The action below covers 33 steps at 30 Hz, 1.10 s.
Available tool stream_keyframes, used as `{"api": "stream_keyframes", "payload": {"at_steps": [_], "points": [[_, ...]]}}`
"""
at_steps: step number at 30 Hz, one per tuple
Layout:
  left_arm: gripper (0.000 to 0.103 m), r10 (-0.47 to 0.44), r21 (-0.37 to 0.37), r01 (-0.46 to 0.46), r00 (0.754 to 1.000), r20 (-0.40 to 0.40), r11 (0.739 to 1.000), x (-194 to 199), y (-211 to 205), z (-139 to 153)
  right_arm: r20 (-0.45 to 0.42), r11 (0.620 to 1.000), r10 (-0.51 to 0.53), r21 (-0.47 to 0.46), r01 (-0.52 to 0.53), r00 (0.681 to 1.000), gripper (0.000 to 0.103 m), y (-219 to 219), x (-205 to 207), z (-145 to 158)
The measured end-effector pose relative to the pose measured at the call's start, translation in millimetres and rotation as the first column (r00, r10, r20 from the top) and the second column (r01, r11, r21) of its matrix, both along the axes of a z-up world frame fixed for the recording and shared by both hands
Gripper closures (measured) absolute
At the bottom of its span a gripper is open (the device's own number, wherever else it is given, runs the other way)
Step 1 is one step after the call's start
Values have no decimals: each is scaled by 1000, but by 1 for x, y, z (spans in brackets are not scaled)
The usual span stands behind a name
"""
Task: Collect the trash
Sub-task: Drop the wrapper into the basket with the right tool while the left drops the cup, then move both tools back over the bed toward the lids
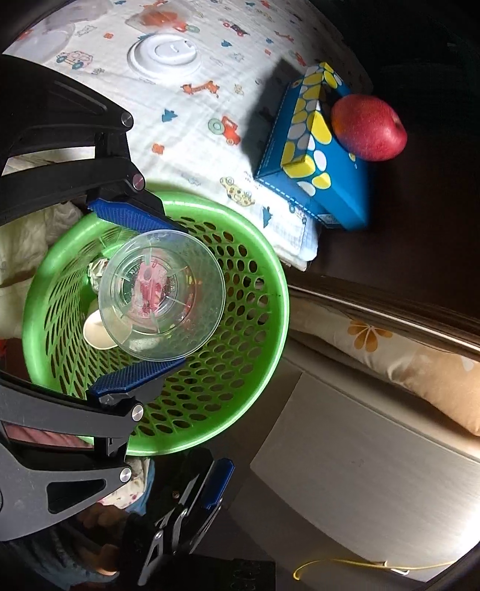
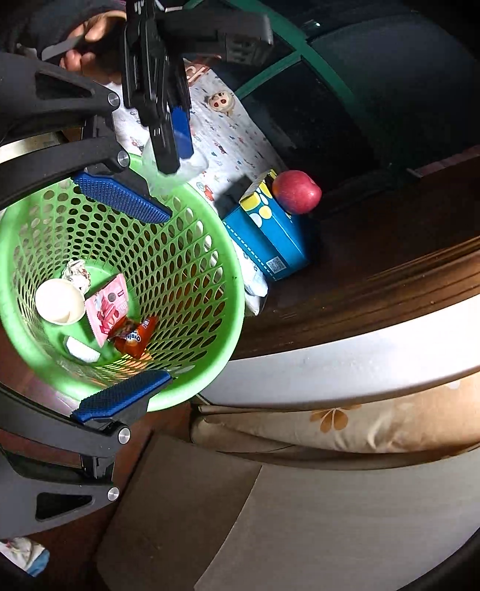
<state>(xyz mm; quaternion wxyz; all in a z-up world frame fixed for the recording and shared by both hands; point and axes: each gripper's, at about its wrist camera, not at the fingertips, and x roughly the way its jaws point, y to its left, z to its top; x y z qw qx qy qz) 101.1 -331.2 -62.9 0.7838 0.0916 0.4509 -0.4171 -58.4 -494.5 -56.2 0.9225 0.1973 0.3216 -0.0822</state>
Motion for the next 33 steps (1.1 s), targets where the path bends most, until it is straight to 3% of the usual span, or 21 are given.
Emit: {"api": "stream_keyframes", "payload": {"at_steps": [5,8,14,23,33], "points": [[39,-16,-7,16,998,-54,1000,1,-17,-17,5,1000,-14,19,14,1000,24,-5,-9,-5],[28,-9,-25,6,996,-86,1000,6,-19,-24,7,999,-19,34,19,1000,24,-7,-11,-8],[28,-11,-74,3,993,-114,997,8,-12,-26,16,999,-14,49,13,1000,24,-4,-13,-9],[28,66,-44,-65,998,26,997,2,36,7,44,999,32,34,-34,999,24,19,-9,7],[28,243,-18,-243,964,109,970,6,121,23,69,987,162,-1,-162,984,22,74,14,26]]}}
